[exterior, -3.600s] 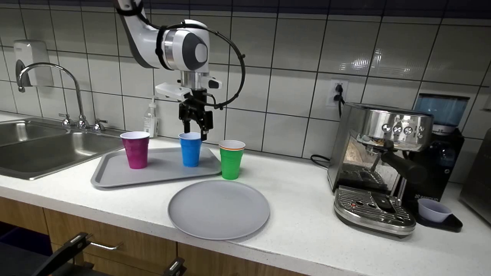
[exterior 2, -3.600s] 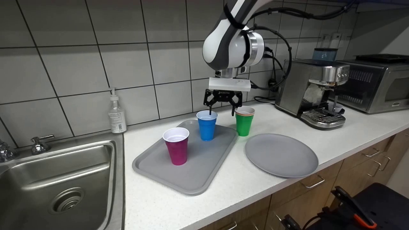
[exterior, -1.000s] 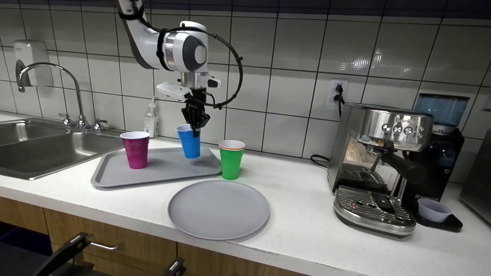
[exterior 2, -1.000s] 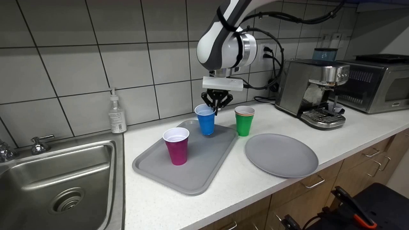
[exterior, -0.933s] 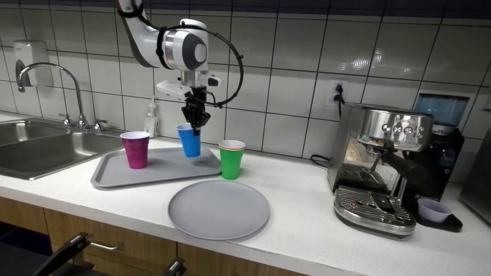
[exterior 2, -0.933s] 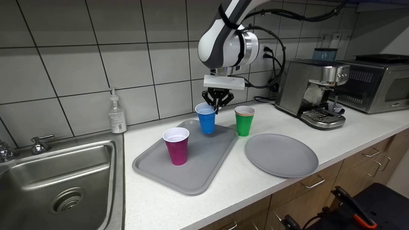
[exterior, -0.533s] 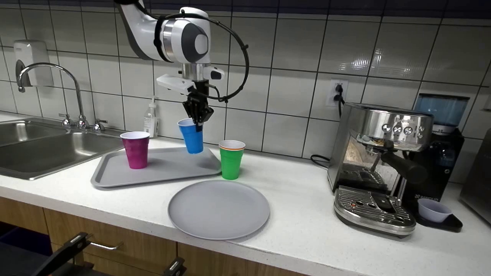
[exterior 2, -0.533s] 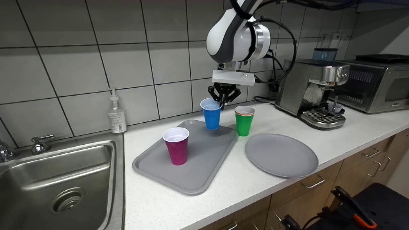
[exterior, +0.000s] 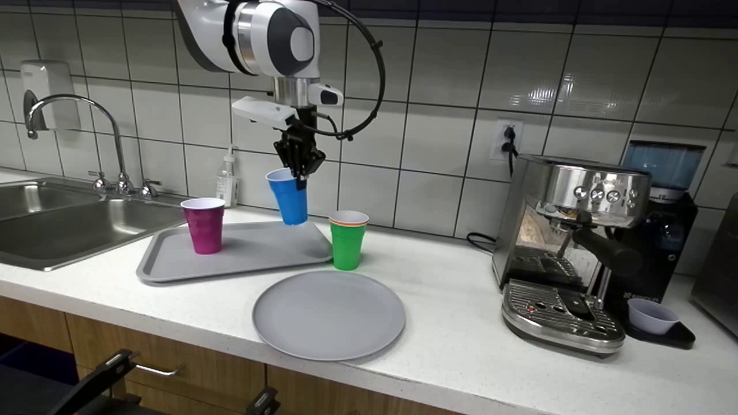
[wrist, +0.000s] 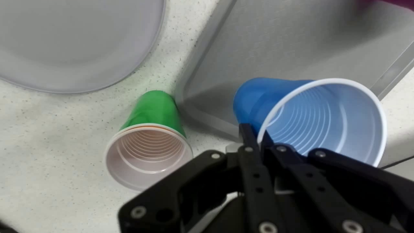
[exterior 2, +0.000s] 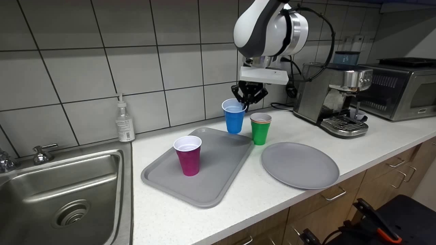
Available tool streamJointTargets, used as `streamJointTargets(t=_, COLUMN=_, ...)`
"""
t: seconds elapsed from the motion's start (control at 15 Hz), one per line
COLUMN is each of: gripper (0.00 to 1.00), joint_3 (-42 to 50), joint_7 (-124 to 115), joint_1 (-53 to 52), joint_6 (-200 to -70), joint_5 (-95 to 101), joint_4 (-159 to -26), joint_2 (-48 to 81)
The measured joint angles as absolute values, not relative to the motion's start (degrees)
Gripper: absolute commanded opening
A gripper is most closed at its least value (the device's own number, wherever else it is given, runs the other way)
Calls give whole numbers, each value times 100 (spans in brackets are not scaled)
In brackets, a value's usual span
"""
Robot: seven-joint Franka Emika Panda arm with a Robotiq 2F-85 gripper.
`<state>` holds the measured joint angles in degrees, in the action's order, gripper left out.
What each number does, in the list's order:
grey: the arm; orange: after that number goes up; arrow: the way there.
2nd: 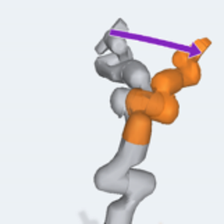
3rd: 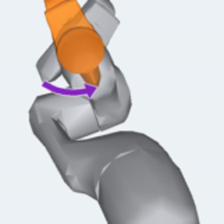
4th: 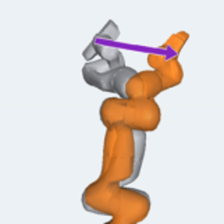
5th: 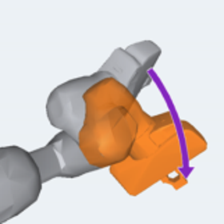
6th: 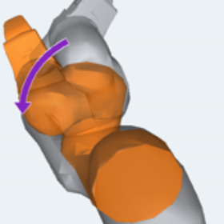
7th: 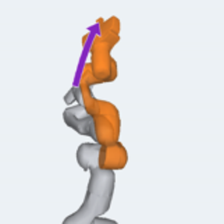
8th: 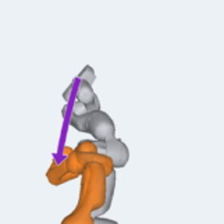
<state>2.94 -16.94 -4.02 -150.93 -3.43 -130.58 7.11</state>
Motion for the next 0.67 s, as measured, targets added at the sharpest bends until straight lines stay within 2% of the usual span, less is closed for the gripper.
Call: streamJointTargets(t=0.67, gripper=1, joint_3=300, joint_7=-1333, joint_1=-143, joint_6=-14905, joint_5=-348, joint_4=-13444, joint_2=-33)
